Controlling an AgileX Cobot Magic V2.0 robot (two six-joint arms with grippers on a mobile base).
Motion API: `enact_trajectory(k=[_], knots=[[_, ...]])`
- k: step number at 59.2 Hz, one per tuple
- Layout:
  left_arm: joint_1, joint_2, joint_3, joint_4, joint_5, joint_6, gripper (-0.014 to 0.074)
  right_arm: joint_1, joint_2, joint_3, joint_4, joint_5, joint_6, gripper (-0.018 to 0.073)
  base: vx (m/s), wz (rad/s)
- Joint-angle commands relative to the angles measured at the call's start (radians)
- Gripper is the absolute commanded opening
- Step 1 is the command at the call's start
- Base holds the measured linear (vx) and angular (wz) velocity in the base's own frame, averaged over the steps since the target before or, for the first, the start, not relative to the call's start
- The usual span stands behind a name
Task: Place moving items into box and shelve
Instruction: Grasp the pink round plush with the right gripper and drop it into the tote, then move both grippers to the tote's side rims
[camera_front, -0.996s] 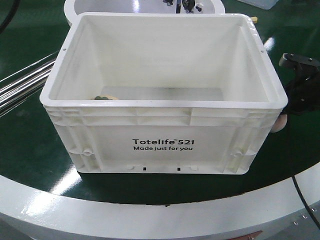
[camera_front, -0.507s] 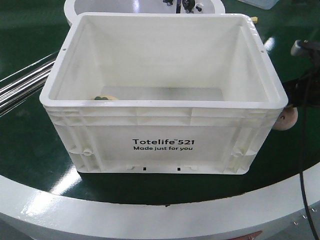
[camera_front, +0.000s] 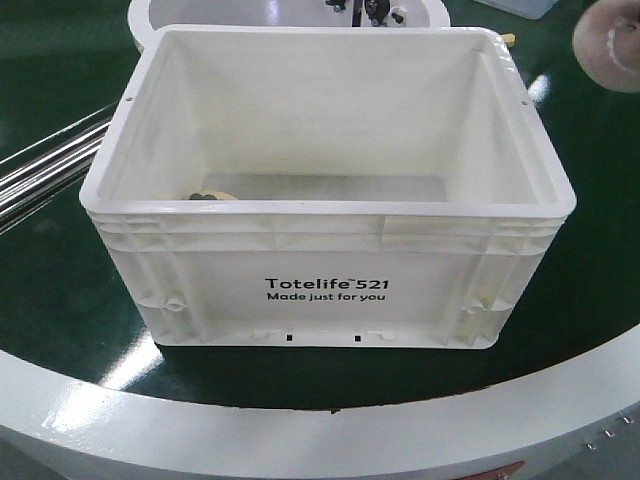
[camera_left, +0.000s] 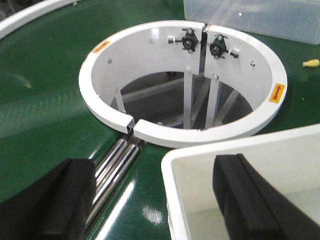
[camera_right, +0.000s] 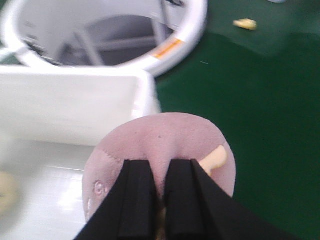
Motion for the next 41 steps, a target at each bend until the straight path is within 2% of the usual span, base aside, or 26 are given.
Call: enact_trajectory(k=[1,5,9,17,23,28,34,41], knots=[[-0.004,-0.020,-0.031,-0.014,-0.039,0.000,0.0589,0.015,-0.005,-0.065,0.185,-0.011,-0.073,0.0002,0.00,0.00],[-0.004,-0.009,-0.031,-0.048,-0.021,0.000,0.0589,0.071,0.014,-0.072,0.233,-0.022,-0.121,0.0013,0.00,0.00],[-0.004,0.005,-0.031,-0.097,-0.019,0.001,0.0589,0.150,0.043,-0.072,0.235,-0.043,-0.148,0.0030,0.00,0.00],[-0.004,0.031,-0.031,-0.199,-0.019,0.001,0.0589,0.285,0.116,-0.072,0.155,-0.121,-0.149,0.0103,0.00,0.00],[-0.004,0.046,-0.031,-0.207,0.021,0.001,0.0589,0.310,0.148,-0.072,0.130,-0.139,-0.115,0.0214,0.00,0.00],[-0.004,0.060,-0.031,-0.207,0.068,-0.003,0.0589,0.312,0.168,-0.072,0.126,-0.131,-0.109,0.0370,0.00,0.00],[-0.004,0.081,-0.031,-0.219,0.086,-0.020,0.0589,0.312,0.170,-0.072,0.104,-0.152,-0.076,0.0507,0.00,0.00],[-0.004,0.112,-0.031,-0.234,0.104,-0.028,0.0589,0.308,0.167,-0.072,0.009,-0.181,0.076,0.0532,0.00,0.00]])
